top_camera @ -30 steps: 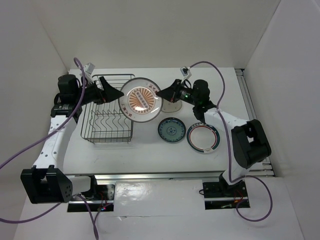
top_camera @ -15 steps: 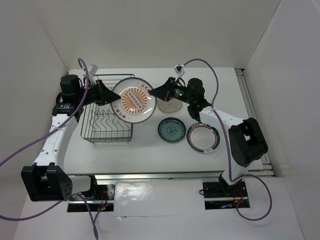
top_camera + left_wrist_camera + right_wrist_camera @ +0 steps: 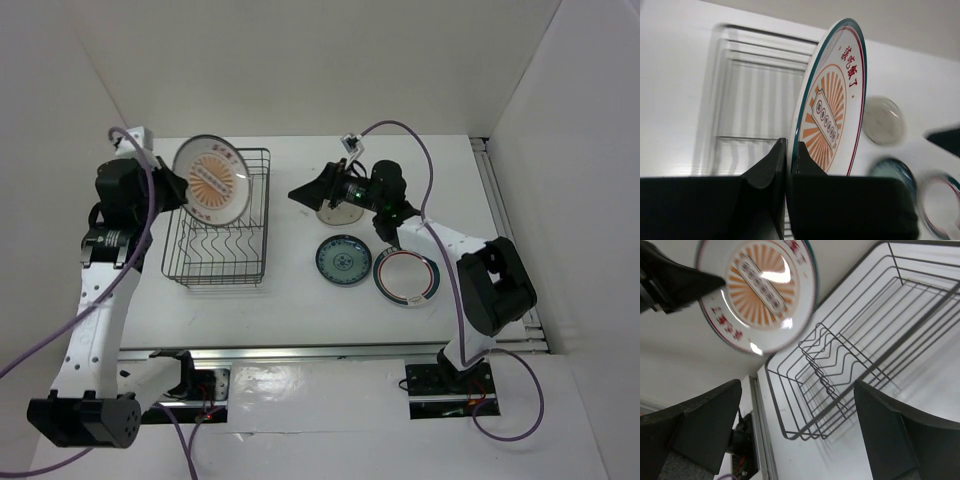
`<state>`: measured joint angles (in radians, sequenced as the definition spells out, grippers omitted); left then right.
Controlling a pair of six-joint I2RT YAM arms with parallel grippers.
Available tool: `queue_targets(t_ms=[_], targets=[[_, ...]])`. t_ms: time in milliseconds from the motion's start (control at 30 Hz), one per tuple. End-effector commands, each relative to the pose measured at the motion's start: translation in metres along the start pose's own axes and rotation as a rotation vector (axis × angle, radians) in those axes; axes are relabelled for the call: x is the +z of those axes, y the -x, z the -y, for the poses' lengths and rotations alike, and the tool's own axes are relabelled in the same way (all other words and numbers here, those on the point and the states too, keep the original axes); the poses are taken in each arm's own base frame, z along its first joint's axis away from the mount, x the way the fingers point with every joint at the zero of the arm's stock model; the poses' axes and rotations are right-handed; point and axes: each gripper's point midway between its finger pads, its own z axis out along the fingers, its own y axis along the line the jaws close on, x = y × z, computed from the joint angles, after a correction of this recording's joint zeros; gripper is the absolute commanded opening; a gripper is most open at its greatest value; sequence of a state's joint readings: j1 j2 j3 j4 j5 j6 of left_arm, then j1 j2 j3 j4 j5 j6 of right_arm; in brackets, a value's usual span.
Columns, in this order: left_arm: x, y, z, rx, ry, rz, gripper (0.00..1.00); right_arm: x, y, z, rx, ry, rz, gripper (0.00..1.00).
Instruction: Load the plates into the dish rack
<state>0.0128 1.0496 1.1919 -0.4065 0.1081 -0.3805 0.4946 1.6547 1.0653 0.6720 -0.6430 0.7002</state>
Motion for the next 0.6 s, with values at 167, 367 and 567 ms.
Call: queue_targets(t_ms=[167,367,567], targets=[[-0.048,0.05,-0.094,0.228,0.536,0.254,0.0,-0.028,-0.005,0.018,-0.039,-0.067,-0.029,1.0],[-0.041,0.042,-0.11,0.334,0.594,0.229,0.0,-0.037,-0.006,0.02,-0.033,-0.072,-0.055,1.0],[-0.033,0.035,-0.111,0.387,0.573,0.232,0.0,-0.047,-0.006,0.02,-0.048,-0.075,-0.059,1.0]])
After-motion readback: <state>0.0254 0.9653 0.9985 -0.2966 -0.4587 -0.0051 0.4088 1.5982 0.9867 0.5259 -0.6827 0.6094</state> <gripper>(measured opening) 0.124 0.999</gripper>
